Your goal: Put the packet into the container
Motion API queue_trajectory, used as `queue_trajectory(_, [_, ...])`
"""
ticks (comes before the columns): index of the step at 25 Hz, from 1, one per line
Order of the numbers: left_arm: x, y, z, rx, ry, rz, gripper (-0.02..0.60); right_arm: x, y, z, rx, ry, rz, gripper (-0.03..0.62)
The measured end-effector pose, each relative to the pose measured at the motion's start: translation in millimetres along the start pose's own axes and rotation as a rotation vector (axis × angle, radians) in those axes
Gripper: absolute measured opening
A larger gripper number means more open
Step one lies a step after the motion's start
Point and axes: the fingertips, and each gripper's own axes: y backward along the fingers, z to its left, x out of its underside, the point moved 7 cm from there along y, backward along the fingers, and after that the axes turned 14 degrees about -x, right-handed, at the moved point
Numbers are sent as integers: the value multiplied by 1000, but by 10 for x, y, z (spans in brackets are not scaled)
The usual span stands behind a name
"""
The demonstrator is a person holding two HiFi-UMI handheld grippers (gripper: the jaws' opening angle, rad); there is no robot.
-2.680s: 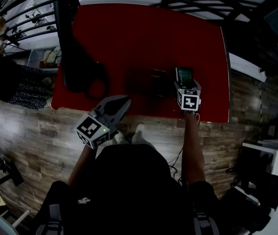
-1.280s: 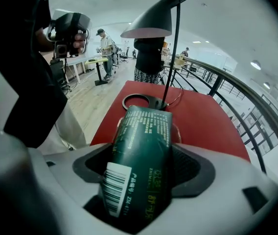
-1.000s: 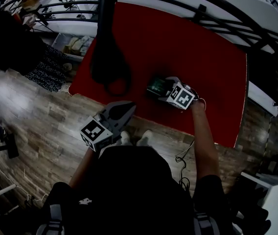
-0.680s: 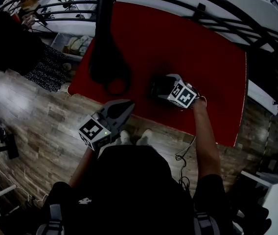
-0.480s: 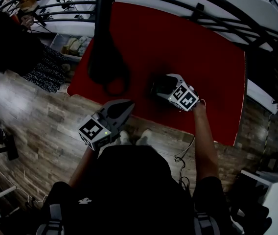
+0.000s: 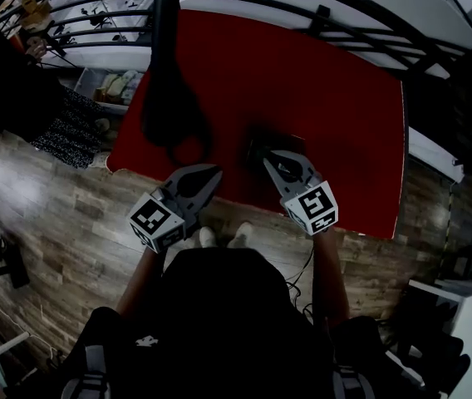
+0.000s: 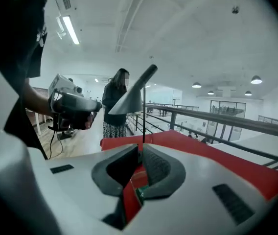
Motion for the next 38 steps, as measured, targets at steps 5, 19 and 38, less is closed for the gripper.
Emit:
queue_trajectory(5, [-85,15,-21,19,11,9,9,-319,190,282,57,-10,-137,31])
queue_trajectory(19, [-231,4,-203,67,93,-20,9,-410,464,673,172,-145,-403,21])
queue_trajectory(38, [-96,-15,-207,83,3,-25,9,-463,378,820,142,-160,-376,21])
